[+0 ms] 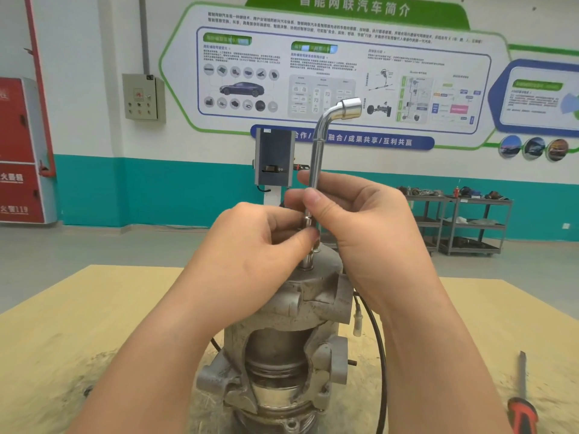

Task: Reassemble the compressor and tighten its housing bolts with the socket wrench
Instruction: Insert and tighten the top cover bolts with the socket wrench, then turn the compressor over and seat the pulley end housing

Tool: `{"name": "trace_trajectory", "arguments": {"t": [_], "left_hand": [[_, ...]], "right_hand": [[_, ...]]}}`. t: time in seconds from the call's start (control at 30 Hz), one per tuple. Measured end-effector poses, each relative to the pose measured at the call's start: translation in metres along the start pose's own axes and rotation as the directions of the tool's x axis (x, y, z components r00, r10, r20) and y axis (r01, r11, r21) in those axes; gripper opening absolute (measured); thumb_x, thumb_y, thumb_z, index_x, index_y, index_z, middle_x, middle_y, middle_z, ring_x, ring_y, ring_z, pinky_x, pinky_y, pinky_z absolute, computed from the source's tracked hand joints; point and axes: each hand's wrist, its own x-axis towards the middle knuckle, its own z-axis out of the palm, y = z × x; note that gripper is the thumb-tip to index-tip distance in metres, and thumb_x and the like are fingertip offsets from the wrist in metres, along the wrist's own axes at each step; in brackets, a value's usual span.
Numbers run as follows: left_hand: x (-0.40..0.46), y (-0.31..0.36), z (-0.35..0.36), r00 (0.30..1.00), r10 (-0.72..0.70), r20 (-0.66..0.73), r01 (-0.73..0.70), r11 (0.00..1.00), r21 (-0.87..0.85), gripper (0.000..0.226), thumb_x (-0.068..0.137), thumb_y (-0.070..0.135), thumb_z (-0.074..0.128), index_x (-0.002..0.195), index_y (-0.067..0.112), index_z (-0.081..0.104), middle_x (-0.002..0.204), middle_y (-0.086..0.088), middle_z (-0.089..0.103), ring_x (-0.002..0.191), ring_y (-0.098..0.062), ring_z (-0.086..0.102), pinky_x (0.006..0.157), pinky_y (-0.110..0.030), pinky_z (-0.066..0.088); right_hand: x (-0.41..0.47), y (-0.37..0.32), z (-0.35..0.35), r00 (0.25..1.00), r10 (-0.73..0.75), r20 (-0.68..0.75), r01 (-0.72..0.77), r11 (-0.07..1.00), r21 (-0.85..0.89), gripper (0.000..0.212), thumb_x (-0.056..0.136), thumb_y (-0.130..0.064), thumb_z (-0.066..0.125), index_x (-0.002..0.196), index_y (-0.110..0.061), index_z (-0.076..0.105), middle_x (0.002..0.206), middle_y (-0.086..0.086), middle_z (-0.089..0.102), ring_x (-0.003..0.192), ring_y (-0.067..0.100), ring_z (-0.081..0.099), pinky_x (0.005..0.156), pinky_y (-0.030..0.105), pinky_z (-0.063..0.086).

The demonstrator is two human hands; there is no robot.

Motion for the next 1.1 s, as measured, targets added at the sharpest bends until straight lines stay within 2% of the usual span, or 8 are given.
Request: {"name": "trace_trajectory", "arguments": {"t": [0.17,0.37,0.53,0.67,0.8,0.9,1.0,1.1], "left_hand": [[0.001,0.0,0.006,0.986,-0.018,-0.163,0.026,0.998,0.049,0.027,0.067,0.052,0.08,0.076,0.028,0.075,0.071,0.015,0.073,0.069,-0.001,0.069,0.071,-0.032,0.056],[0.0,0.0,0.007,0.973,0.05,-0.224,-0.031,0.996,0.089,0.022,0.078,0.038,0.075,0.066,0.02,0.073,0.061,0.008,0.07,0.06,-0.011,0.065,0.058,-0.023,0.047],[-0.001,0.001,0.002,0.996,0.026,-0.091,-0.022,0.999,0.039,0.02,0.085,0.047,0.069,0.092,0.031,0.078,0.084,0.02,0.075,0.083,0.002,0.069,0.08,-0.029,0.054],[-0.002,0.006,0.001,0.996,-0.072,0.052,0.048,0.93,0.364,0.072,0.069,0.089,0.034,0.122,0.049,0.061,0.119,0.03,0.062,0.117,-0.003,0.058,0.096,-0.032,0.046],[0.009,0.013,0.002,0.93,-0.268,0.251,0.026,0.73,0.682,0.087,0.065,0.091,0.011,0.144,0.058,0.028,0.16,0.024,0.017,0.147,-0.013,0.025,0.111,-0.041,0.03],[0.017,0.011,0.002,0.878,-0.315,0.359,-0.009,0.74,0.672,0.093,0.061,0.091,0.008,0.148,0.057,0.017,0.16,0.025,0.016,0.149,-0.014,0.019,0.114,-0.043,0.026],[0.017,0.009,-0.001,0.872,-0.318,0.373,-0.018,0.74,0.672,0.097,0.057,0.092,0.006,0.148,0.057,0.016,0.159,0.025,0.019,0.149,-0.014,0.02,0.114,-0.044,0.027],[0.02,0.008,-0.002,0.86,-0.332,0.388,-0.002,0.757,0.653,0.099,0.058,0.097,0.008,0.147,0.055,0.021,0.16,0.021,0.022,0.148,-0.017,0.022,0.117,-0.047,0.027]], "right_hand": [[0.001,0.001,0.002,0.993,-0.008,-0.115,0.015,0.998,0.059,0.019,0.073,-0.011,0.081,0.09,-0.01,0.072,0.075,0.001,0.076,0.074,0.01,0.073,0.061,0.017,0.054],[0.001,0.001,0.011,0.98,-0.029,-0.196,0.038,0.998,0.044,0.016,0.073,-0.012,0.083,0.084,-0.012,0.07,0.072,0.002,0.075,0.066,0.009,0.071,0.057,0.017,0.052],[-0.001,-0.004,0.012,0.951,-0.086,-0.298,0.126,0.985,0.116,0.009,0.08,-0.011,0.076,0.085,-0.008,0.07,0.071,0.005,0.074,0.069,0.014,0.07,0.068,0.028,0.058],[-0.007,-0.023,-0.03,0.912,-0.093,-0.4,0.236,0.915,0.326,0.004,0.092,-0.008,0.061,0.088,-0.007,0.061,0.067,0.002,0.069,0.069,0.019,0.071,0.067,0.035,0.059],[-0.024,-0.02,-0.091,0.873,0.131,-0.469,-0.156,0.988,-0.014,0.016,0.094,-0.016,0.062,0.101,-0.002,0.06,0.081,0.008,0.068,0.069,0.019,0.072,0.059,0.029,0.058],[-0.049,0.02,-0.121,0.78,0.384,-0.494,-0.614,0.623,-0.484,0.015,0.093,-0.022,0.062,0.096,-0.008,0.067,0.079,0.008,0.065,0.06,0.019,0.066,0.061,0.034,0.057],[-0.074,0.069,-0.128,0.712,0.512,-0.481,-0.66,0.254,-0.707,0.03,0.095,-0.024,0.053,0.081,-0.004,0.069,0.063,0.006,0.054,0.055,0.022,0.048,0.049,0.023,0.033],[-0.088,0.11,-0.123,0.683,0.525,-0.508,-0.635,0.084,-0.768,0.04,0.097,-0.025,0.05,0.061,-0.011,0.046,0.056,0.001,0.043,0.049,0.019,0.039,0.046,0.025,0.028]]}}
